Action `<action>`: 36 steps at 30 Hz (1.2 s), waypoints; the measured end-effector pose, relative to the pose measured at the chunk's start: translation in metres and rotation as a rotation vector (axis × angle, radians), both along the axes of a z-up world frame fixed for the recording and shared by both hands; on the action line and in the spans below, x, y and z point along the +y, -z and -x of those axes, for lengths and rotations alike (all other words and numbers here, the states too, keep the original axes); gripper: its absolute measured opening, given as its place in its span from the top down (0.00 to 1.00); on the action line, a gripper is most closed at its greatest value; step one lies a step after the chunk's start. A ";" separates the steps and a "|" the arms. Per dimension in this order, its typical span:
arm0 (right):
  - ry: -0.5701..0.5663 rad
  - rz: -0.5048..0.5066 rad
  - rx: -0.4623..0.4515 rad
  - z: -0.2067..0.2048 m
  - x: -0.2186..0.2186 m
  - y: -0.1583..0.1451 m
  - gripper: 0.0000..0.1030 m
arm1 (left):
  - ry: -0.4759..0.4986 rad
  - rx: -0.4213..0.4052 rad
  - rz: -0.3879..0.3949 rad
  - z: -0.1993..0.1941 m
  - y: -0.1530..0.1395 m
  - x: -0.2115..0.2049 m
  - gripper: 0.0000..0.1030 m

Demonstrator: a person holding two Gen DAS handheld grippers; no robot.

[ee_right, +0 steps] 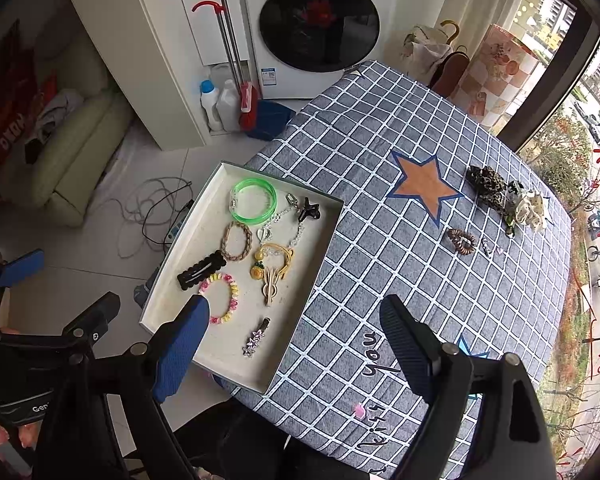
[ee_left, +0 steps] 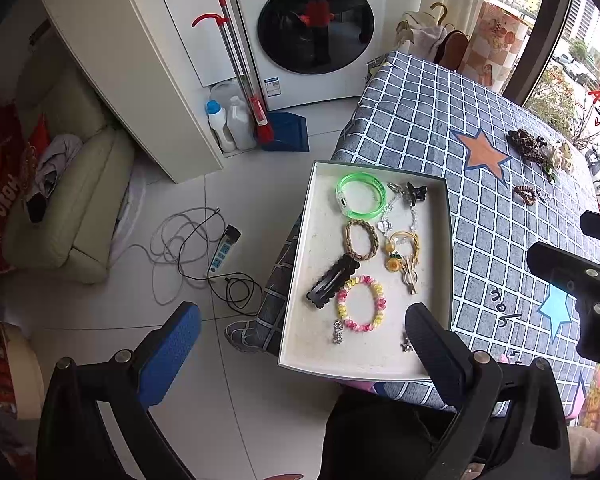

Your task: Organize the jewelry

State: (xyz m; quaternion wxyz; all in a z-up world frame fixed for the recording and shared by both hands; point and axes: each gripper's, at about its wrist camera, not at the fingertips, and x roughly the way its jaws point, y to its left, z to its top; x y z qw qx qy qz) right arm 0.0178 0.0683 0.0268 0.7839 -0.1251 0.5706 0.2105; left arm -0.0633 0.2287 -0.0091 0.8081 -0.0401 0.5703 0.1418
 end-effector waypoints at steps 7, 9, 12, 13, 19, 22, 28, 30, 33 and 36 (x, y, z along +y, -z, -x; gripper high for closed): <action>-0.001 0.001 0.001 0.000 -0.001 0.001 0.14 | -0.001 0.001 -0.002 0.000 0.000 -0.001 0.00; -0.001 0.001 0.000 0.000 -0.001 0.001 0.14 | -0.001 0.002 -0.002 0.001 0.000 -0.001 0.00; -0.002 0.001 0.001 0.001 -0.001 0.001 0.14 | -0.002 0.002 -0.003 0.001 0.000 -0.001 0.00; -0.003 0.001 0.001 0.002 -0.001 0.002 0.14 | -0.002 0.002 -0.003 0.001 0.000 -0.001 0.00; -0.006 0.000 0.003 0.002 -0.001 0.003 0.14 | -0.003 0.004 -0.004 0.000 -0.001 0.000 0.00; -0.007 0.000 0.003 0.003 0.000 0.003 0.14 | -0.002 0.004 -0.005 0.000 0.000 0.000 0.00; -0.009 -0.002 0.008 0.005 0.000 0.006 0.14 | 0.006 0.008 -0.013 0.000 0.000 -0.002 0.00; -0.008 -0.003 0.008 0.004 -0.001 0.006 0.14 | 0.008 0.010 -0.015 -0.001 0.000 -0.003 0.00; -0.009 -0.002 0.008 0.004 -0.001 0.007 0.14 | 0.008 0.012 -0.016 0.000 0.001 -0.003 0.00; -0.010 -0.003 0.009 0.005 -0.001 0.007 0.14 | 0.008 0.013 -0.018 0.000 0.001 -0.003 0.00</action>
